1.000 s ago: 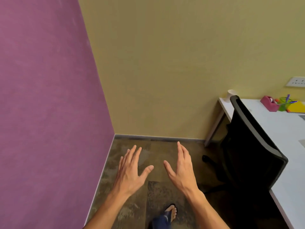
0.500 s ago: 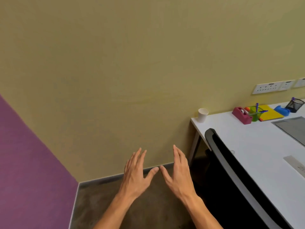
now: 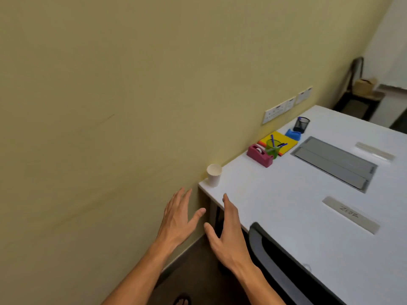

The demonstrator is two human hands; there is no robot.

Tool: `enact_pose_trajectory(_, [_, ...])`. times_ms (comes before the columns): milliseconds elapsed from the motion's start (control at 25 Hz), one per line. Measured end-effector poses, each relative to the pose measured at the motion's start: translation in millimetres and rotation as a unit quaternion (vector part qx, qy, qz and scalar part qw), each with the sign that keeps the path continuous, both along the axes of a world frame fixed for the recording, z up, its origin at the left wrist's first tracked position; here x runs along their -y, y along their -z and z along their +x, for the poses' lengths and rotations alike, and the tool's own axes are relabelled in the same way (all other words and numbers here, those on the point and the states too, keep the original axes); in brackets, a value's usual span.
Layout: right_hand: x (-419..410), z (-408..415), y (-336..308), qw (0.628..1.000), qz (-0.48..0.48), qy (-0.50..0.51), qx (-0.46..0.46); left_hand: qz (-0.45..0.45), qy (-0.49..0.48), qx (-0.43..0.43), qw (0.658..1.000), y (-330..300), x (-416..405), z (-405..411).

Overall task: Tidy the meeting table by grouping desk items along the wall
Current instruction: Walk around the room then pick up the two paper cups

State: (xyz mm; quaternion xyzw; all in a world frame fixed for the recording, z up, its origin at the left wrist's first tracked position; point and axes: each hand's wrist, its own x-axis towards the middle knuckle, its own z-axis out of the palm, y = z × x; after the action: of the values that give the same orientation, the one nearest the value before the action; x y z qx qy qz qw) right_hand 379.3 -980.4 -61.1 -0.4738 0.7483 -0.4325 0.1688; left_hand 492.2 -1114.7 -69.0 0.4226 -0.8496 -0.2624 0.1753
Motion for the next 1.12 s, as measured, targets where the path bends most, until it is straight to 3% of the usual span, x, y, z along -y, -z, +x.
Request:
enact_pose_trajectory(280, [112.8, -53.6, 0.8, 0.991, 0.075, 0.107, 0.024, 0.032, 0.141, 0.035, 0.989, 26.6, 137.1, -108.9])
enact_pose_trajectory(440, [132.6, -68.6, 12.2, 0.983, 0.124, 0.131, 0.028, 0.043, 0.181, 0.064, 0.98, 48.5, 176.3, -166.0])
enact_pose_trajectory(760, [130.7, -93.7, 26.9, 0.962, 0.186, 0.195, 0.042, 0.012, 0.135, 0.184, 0.974, 96.7, 179.1, -225.9])
enact_pose_trajectory(1120, [135.0, -98.1, 32.3, 0.954, 0.187, 0.216, 0.088, 0.007, 0.156, 0.173, 0.972, 106.7, 193.2, -240.8])
